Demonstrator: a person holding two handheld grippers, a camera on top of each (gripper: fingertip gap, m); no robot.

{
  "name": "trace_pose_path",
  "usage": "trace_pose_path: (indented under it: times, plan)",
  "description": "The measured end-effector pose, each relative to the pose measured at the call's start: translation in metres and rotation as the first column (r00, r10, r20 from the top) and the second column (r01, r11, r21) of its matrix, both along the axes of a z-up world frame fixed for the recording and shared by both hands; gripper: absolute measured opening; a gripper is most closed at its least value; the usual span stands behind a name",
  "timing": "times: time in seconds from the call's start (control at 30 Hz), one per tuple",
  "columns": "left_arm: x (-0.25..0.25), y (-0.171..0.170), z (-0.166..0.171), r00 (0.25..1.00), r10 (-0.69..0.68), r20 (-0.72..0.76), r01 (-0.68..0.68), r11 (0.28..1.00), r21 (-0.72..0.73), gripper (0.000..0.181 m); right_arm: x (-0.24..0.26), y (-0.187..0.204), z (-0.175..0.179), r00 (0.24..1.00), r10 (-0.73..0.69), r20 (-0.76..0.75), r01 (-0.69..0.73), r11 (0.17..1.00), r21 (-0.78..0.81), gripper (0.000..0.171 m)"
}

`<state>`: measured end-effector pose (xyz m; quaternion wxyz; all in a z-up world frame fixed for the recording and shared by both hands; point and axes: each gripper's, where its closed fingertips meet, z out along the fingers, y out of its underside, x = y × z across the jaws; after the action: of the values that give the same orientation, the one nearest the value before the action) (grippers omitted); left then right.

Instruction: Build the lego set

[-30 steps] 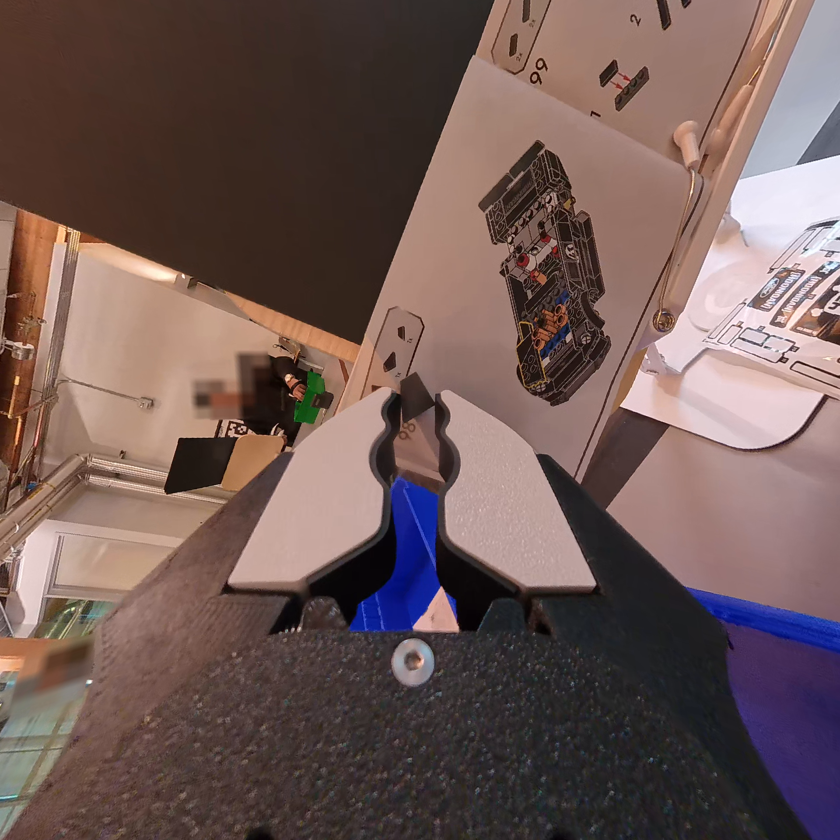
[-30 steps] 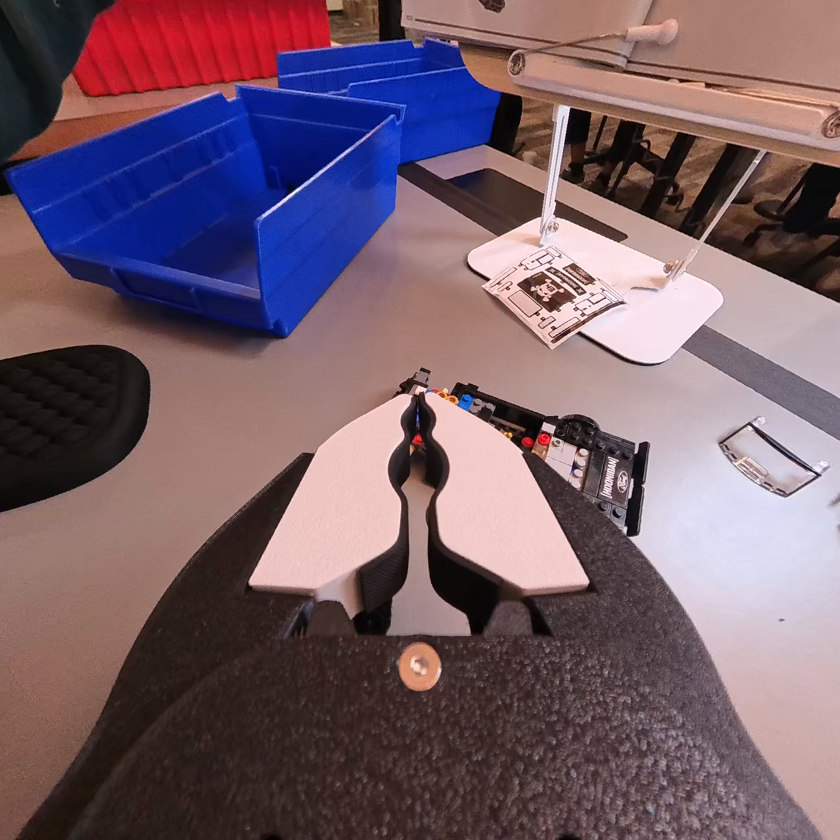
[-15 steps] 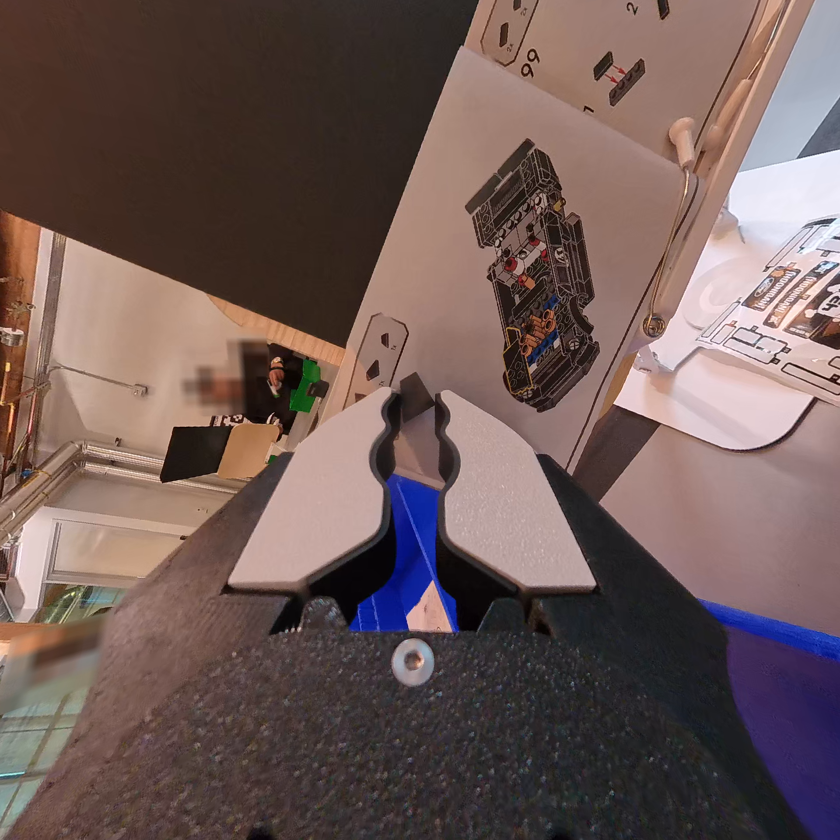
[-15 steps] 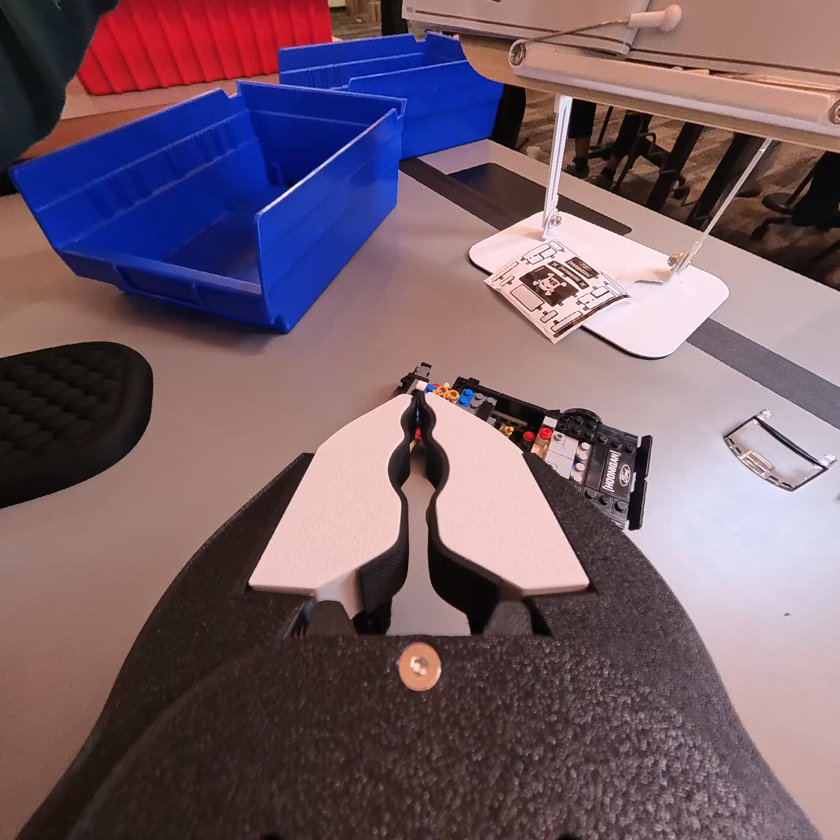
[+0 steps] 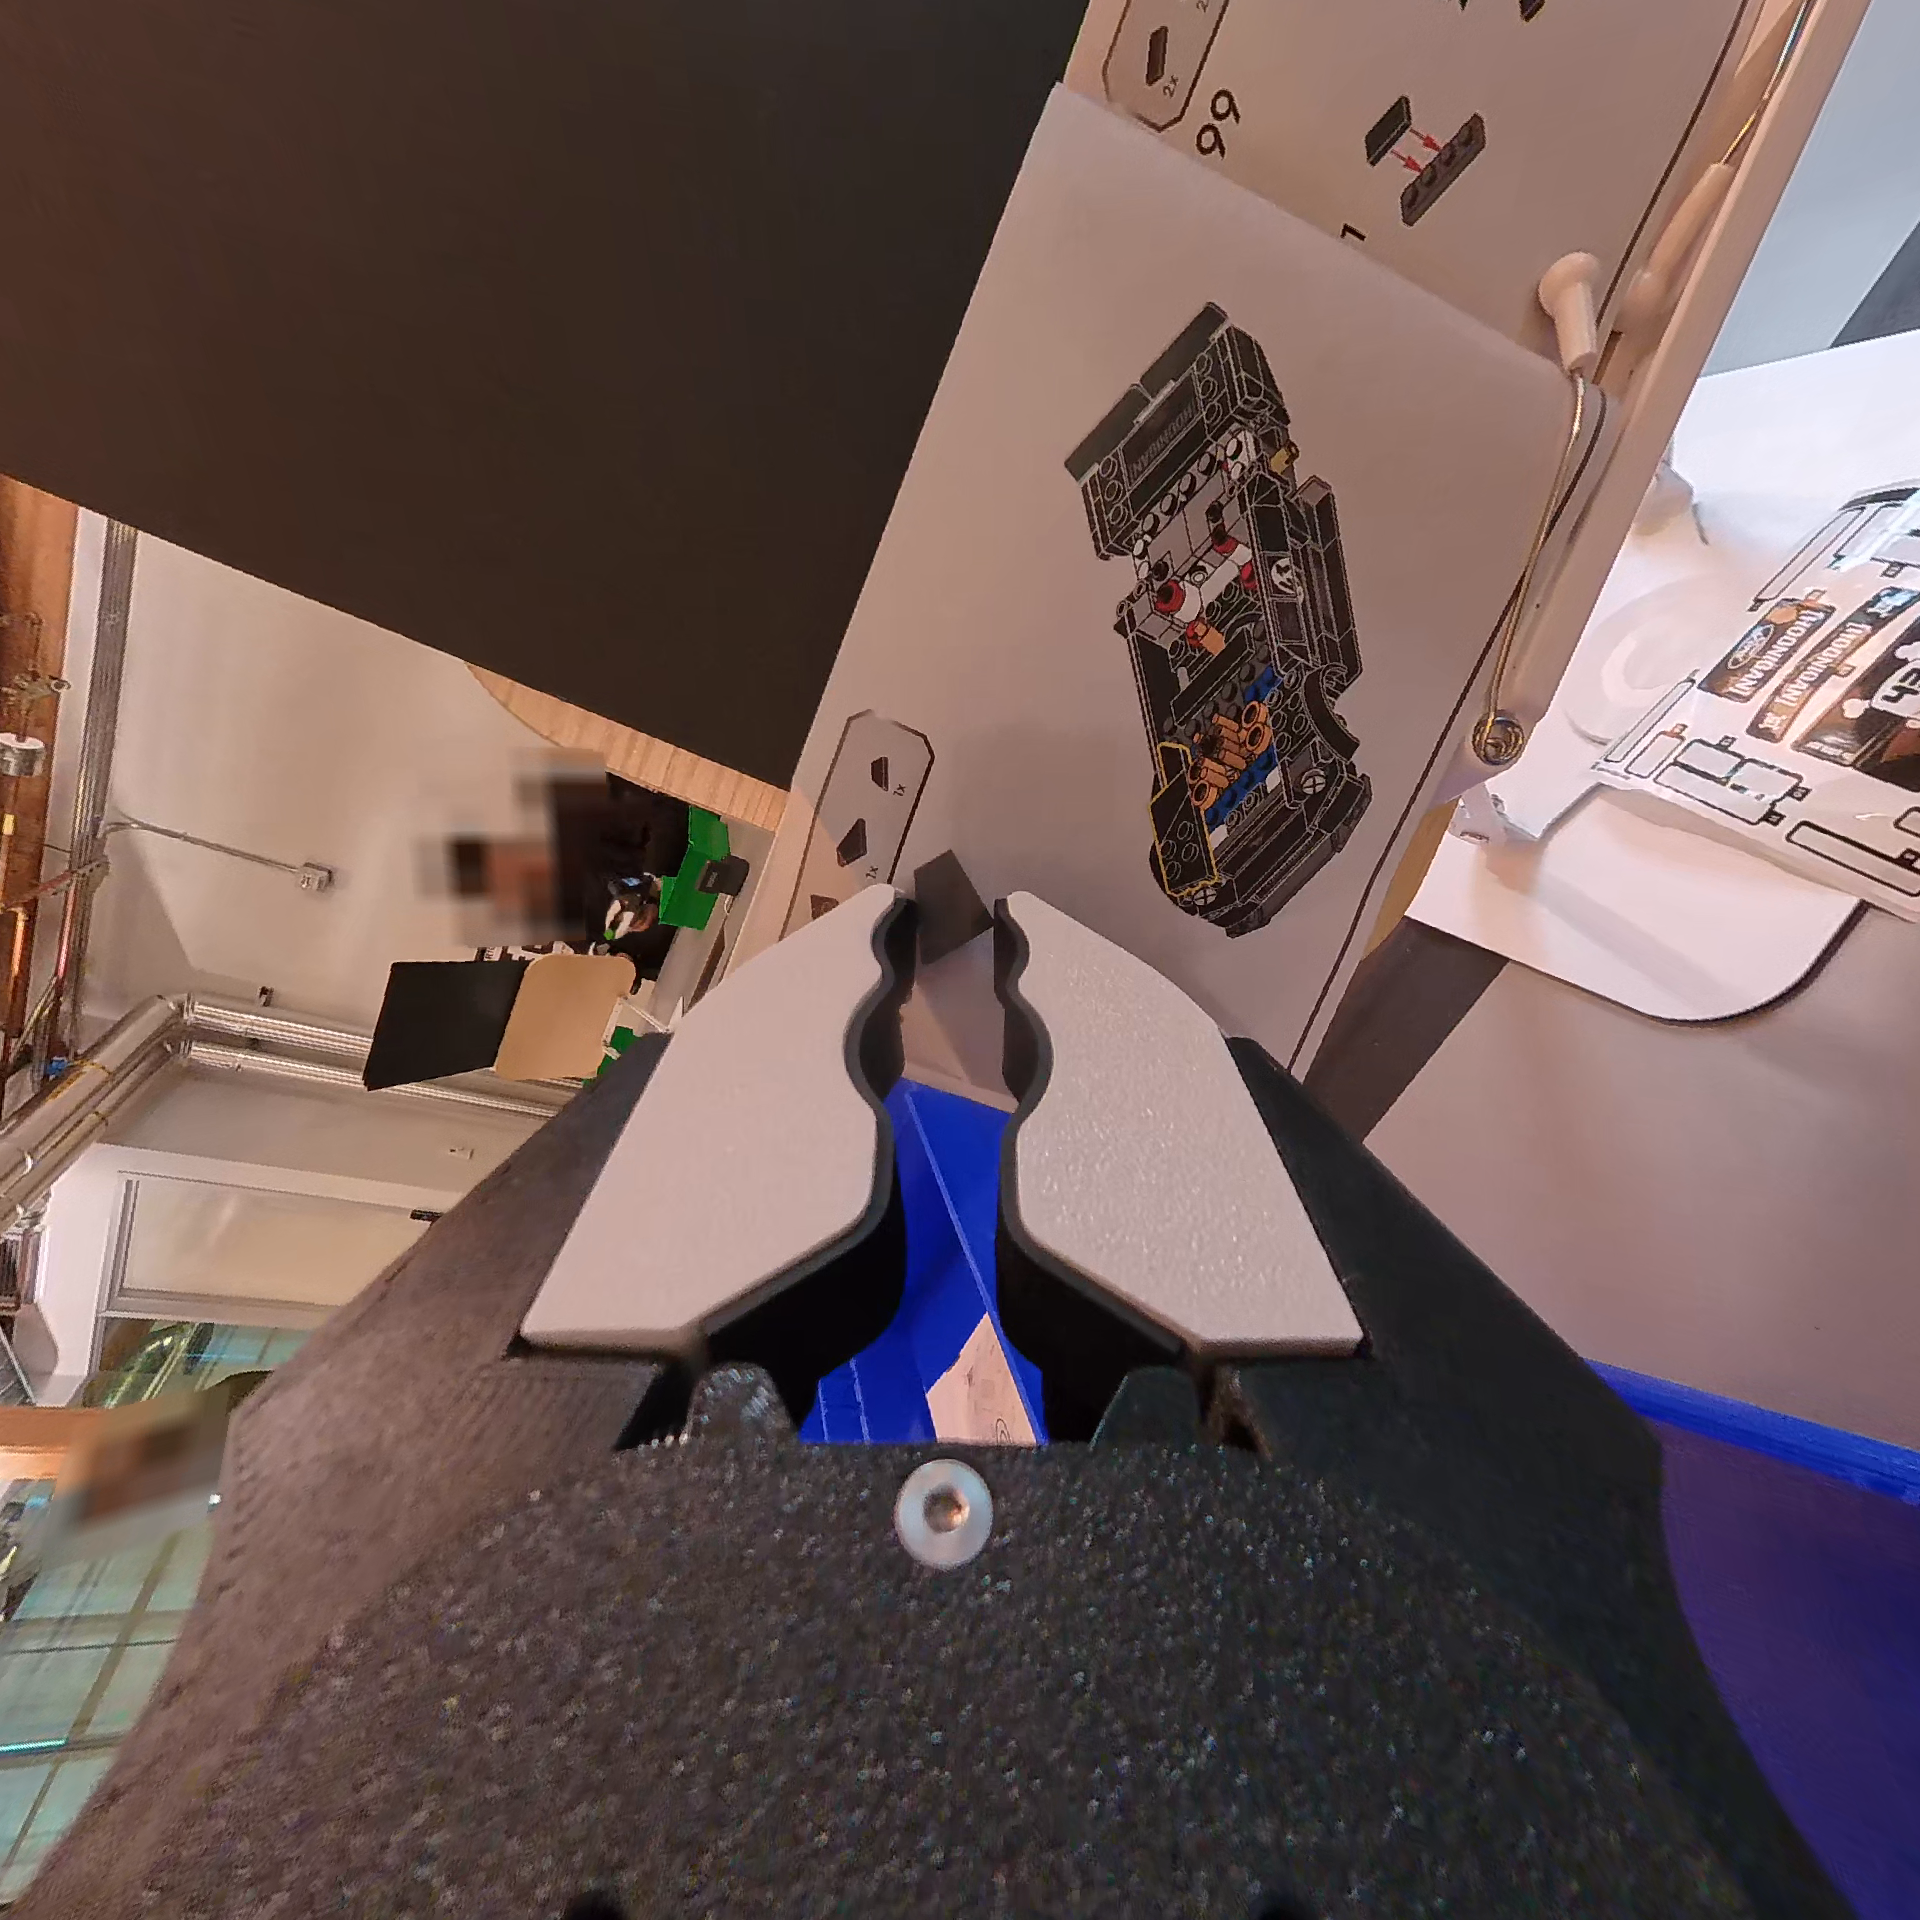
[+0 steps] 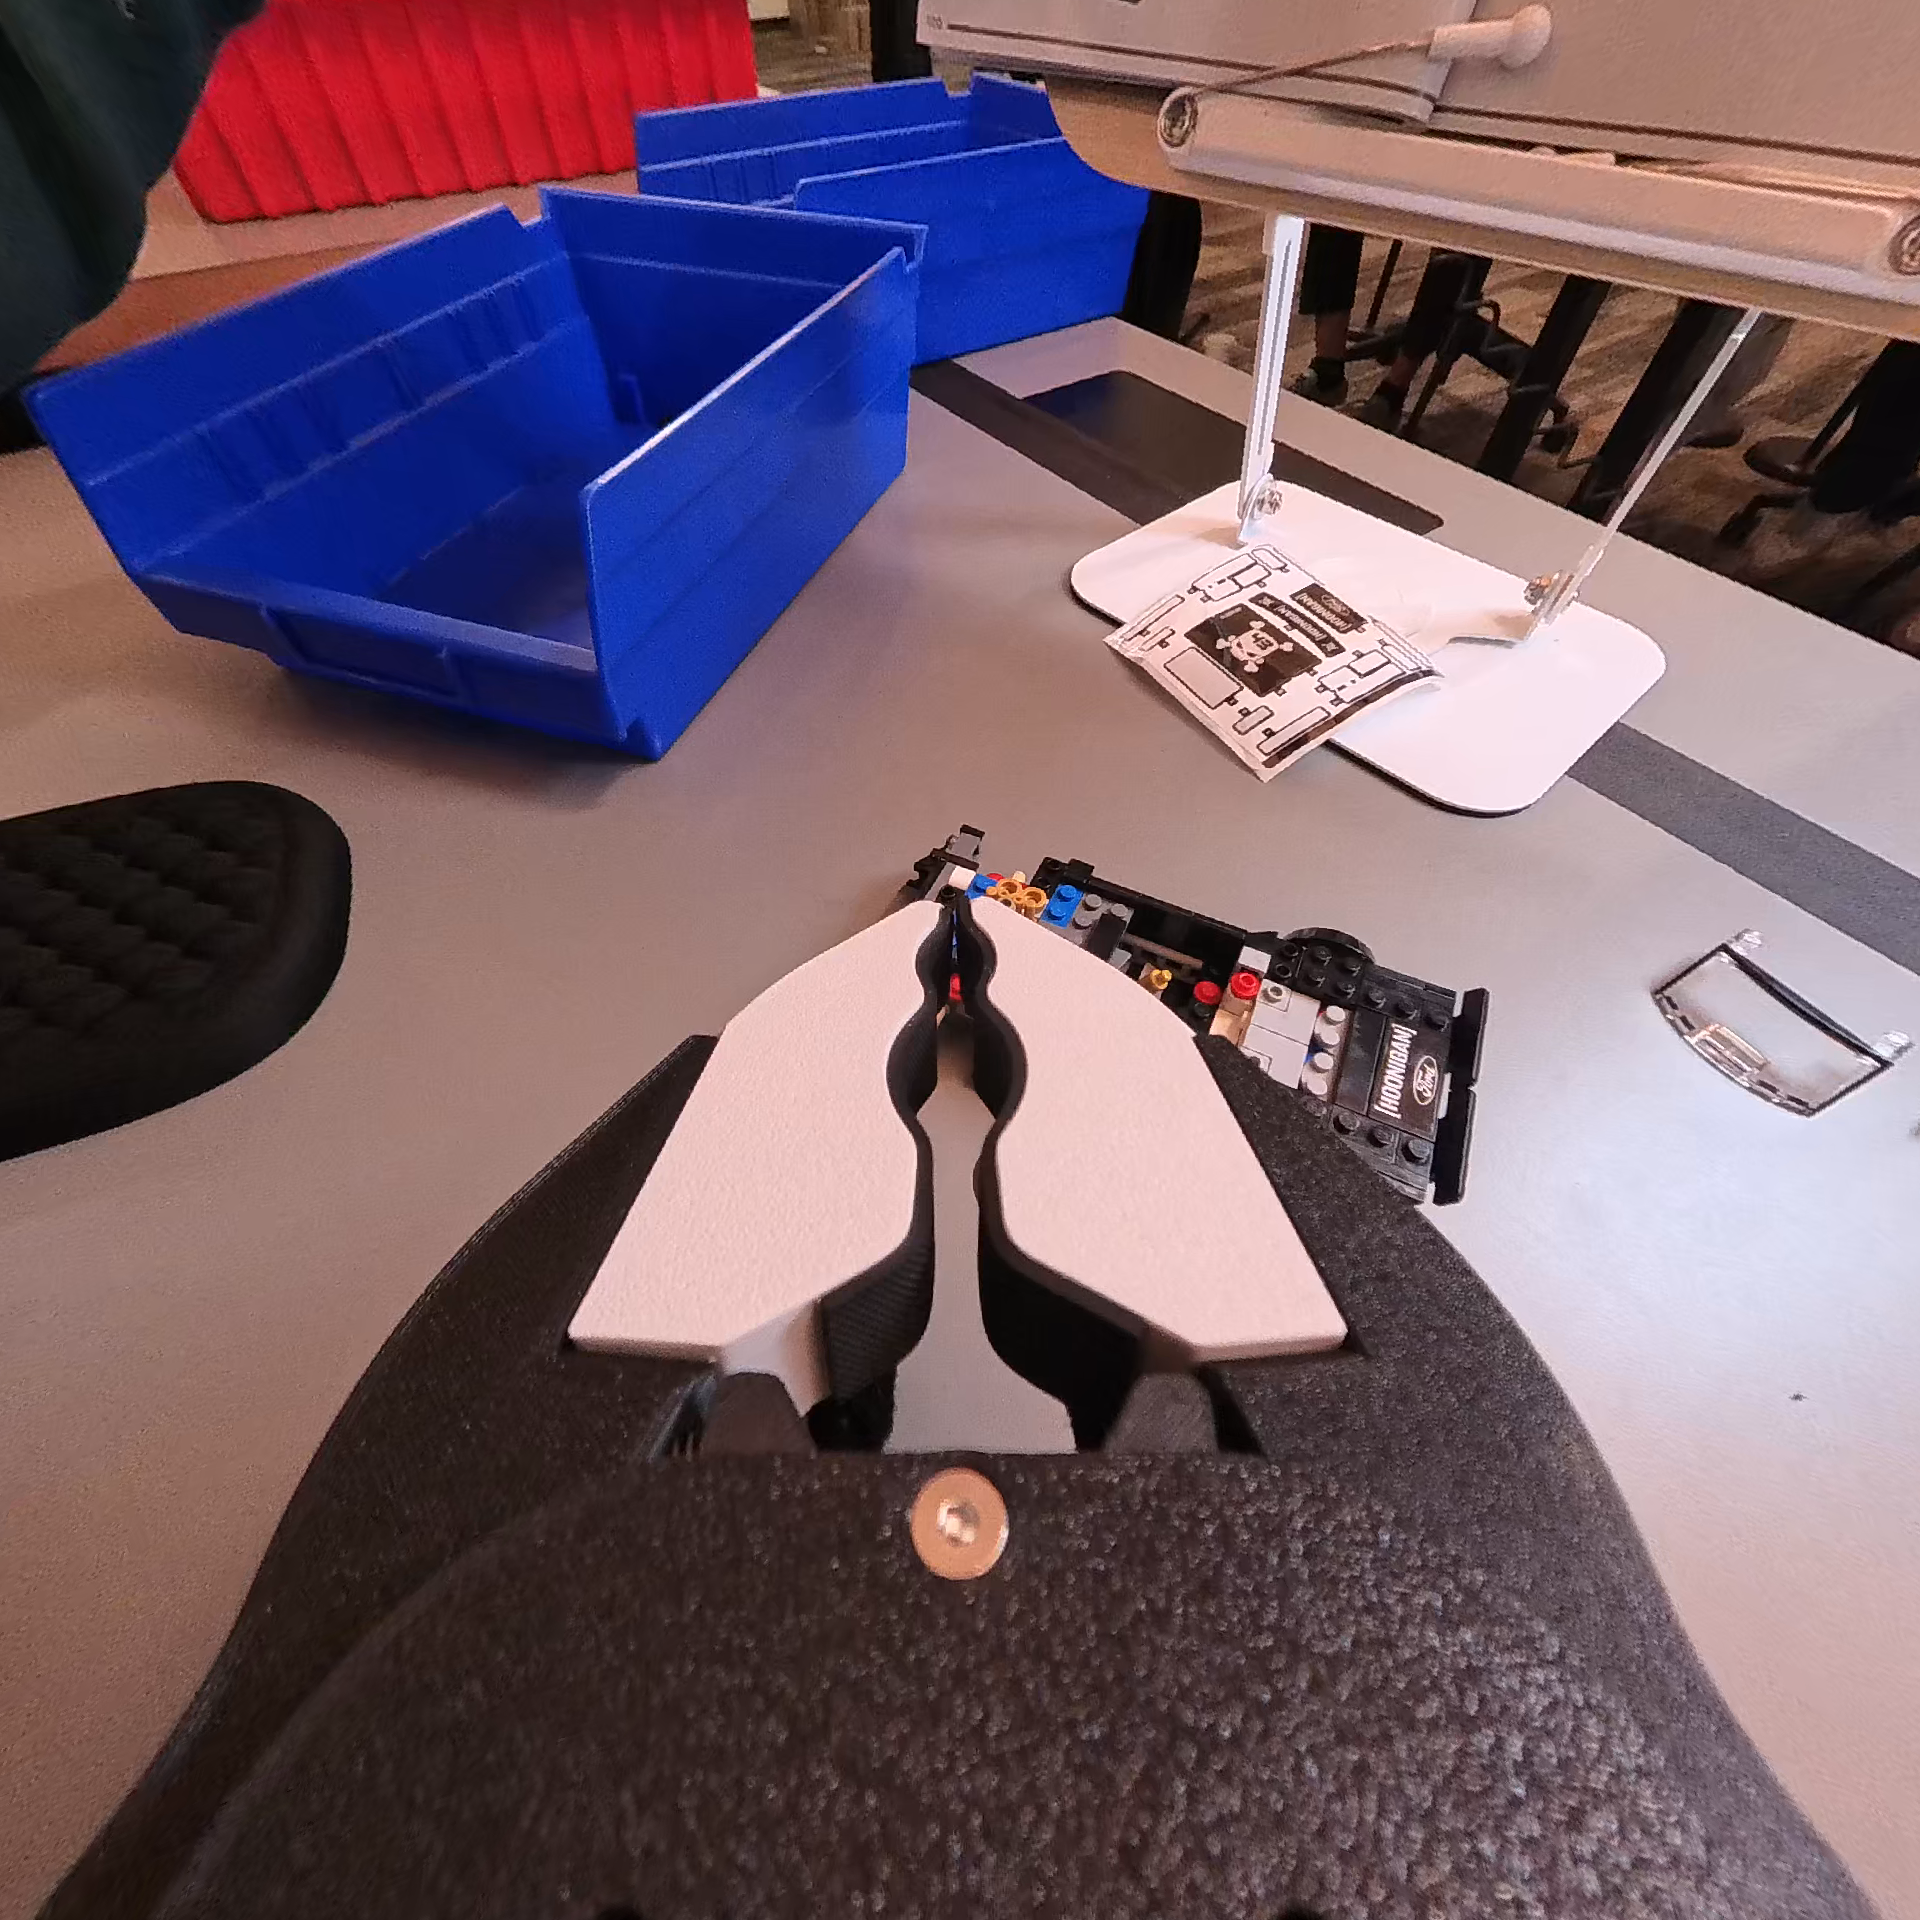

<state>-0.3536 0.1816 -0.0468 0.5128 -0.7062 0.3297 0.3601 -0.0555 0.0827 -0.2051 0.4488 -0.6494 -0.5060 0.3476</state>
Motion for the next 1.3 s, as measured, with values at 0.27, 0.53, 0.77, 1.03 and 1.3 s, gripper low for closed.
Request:
trace_pose_path:
  times: [0.27, 0.53, 0.77, 1.03, 1.3]
  plan:
    - [0.015, -0.008, 0.001, 1.0, -0.006, 0.001, 0.006, 1.0, 0.012, 0.015, 0.001, 0.001, 0.001, 1.0, -0.003, -0.003, 0.003, 1.0, 0.005, 0.0]
    - [0.176, -0.077, -0.034, 0.923, -0.27, 0.275, 0.3, 0.951, -0.075, 0.014, 0.011, 0.009, 0.013, 0.999, -0.03, -0.045, 0.031, 0.999, 0.017, 0.001]
    - [0.301, -0.143, -0.135, 0.681, -0.319, 0.659, 0.618, 0.733, -0.284, 0.014, 0.03, 0.005, 0.014, 0.999, 0.032, -0.01, -0.032, 0.999, 0.03, 0.008]
    - [0.339, -0.17, -0.223, 0.665, -0.233, 0.71, 0.692, 0.549, -0.468, 0.014, 0.055, -0.014, -0.036, 0.97, 0.177, 0.167, -0.167, 0.983, -0.072, 0.02]
    - [0.347, -0.179, -0.25, 0.696, -0.246, 0.675, 0.695, 0.469, -0.546, 0.024, 0.052, -0.032, -0.052, 0.933, 0.266, 0.243, -0.265, 0.964, -0.039, 0.02]
